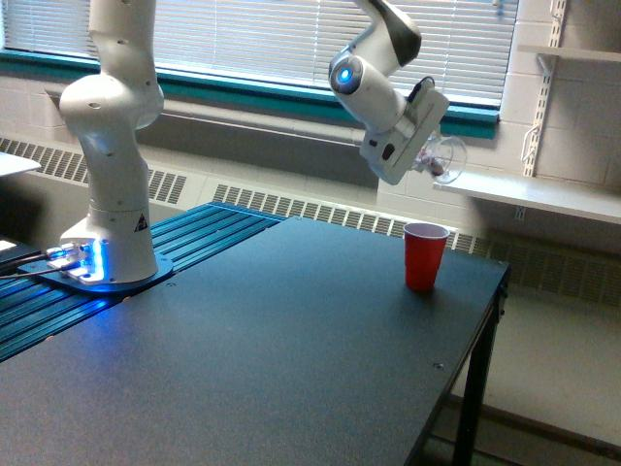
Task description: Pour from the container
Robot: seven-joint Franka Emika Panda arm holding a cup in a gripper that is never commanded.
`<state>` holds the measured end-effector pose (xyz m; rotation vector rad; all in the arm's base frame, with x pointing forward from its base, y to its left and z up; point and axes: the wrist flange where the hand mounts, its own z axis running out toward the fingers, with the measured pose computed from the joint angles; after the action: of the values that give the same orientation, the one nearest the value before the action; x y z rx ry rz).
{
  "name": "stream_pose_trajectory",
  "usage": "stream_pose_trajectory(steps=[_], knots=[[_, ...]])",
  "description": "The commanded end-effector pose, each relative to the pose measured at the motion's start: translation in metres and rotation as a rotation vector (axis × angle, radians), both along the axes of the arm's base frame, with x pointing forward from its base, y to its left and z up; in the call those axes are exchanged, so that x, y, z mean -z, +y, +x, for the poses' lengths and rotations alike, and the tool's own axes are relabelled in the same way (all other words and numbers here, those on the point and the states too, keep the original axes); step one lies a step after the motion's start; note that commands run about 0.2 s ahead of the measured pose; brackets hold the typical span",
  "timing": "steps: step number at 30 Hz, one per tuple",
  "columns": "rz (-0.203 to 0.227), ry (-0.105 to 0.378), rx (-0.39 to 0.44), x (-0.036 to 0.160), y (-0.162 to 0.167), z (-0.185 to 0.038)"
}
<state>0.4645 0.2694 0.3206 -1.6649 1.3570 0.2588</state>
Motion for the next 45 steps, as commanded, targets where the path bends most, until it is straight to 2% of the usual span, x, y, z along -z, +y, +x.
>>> stream_pose_trajectory(steps=[1,14,25,37,45], knots=[[-0.005,-0.021,-0.048,0.015,0.01,-0.015],[0.019,0.018,-0.042,0.034,0.014,-0.03],[0.067,0.045,-0.007,0.041,0.004,-0.026],[0.098,0.078,0.018,0.05,-0.001,-0.025],[0.148,0.098,0.06,0.051,-0.005,-0.025]])
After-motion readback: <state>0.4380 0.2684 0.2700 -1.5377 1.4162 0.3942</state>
